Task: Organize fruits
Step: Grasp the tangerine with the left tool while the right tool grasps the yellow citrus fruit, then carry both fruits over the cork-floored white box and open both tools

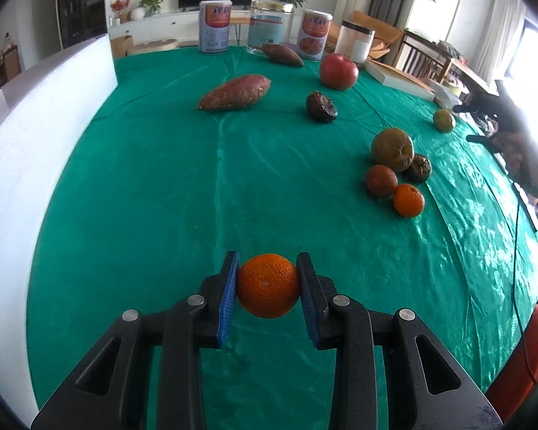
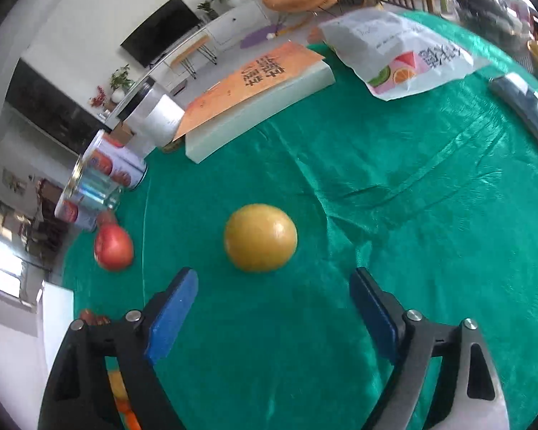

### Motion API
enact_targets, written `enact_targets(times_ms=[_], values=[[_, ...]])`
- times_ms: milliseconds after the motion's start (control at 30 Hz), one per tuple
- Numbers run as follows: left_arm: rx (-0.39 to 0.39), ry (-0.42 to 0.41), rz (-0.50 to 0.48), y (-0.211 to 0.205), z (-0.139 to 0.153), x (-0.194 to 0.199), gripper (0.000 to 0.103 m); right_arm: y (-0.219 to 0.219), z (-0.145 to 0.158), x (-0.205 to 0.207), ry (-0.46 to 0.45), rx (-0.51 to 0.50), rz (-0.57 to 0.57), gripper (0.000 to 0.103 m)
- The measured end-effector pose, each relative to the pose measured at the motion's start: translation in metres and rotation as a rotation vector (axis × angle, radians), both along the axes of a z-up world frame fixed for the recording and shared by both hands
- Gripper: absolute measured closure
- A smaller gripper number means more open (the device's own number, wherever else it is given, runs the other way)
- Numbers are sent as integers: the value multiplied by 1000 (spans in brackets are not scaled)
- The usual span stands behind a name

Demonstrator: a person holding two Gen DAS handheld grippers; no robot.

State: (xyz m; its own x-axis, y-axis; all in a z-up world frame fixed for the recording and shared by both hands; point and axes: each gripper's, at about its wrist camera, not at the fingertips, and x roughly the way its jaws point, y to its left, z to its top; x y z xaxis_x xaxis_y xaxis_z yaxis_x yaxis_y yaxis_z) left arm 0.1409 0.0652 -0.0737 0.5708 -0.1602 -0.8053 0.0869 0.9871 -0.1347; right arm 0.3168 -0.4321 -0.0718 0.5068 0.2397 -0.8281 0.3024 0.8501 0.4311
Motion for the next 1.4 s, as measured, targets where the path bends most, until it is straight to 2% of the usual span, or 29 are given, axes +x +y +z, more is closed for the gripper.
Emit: enact_targets(times_ms=[33, 67, 100, 133, 267, 333, 433, 533, 600, 667, 700, 800, 1067, 1167, 1400], values=[[0, 1, 0, 1, 1, -1, 70, 2, -5, 11, 9, -5, -9, 23], [-1, 2, -2, 2, 1, -1, 70, 8, -9, 21, 21, -16, -3, 28], [-2, 3, -4, 3, 2, -2, 70, 13, -13, 27, 33, -29, 5, 42], [-2, 4, -4, 4, 2, -2, 70, 20, -16, 32, 39, -46, 11, 47], [-16, 8, -2, 7, 1, -4, 70, 34, -19, 37, 70, -148, 27, 50], [-27, 11, -6, 8, 1, -8, 70, 50, -12, 30, 67, -244, 104, 50], [-36, 1, -18, 7, 4, -15, 70, 96, 0, -7, 64, -444, 341, 50], [-47, -10, -31, 4, 6, -21, 70, 144, -4, -68, 74, -667, 570, 50], [-55, -15, -40, 0, 6, -23, 70, 166, -16, -105, 82, -766, 675, 50], [-61, -14, -49, -4, 6, -26, 70, 185, -24, -131, 40, -888, 721, 50], [-63, -15, -52, -6, 8, -29, 70, 190, -24, -139, 17, -901, 731, 49], [-60, -27, -65, -7, 13, -37, 70, 188, -14, -146, -27, -781, 694, 49], [-80, -41, -49, 0, 19, -46, 70, 176, -10, -137, 0, -558, 639, 47], [-83, -48, -51, 0, 21, -47, 70, 173, -7, -139, -16, -516, 625, 38], [-89, -46, -55, -2, 23, -50, 70, 169, -11, -133, -25, -485, 576, 38]])
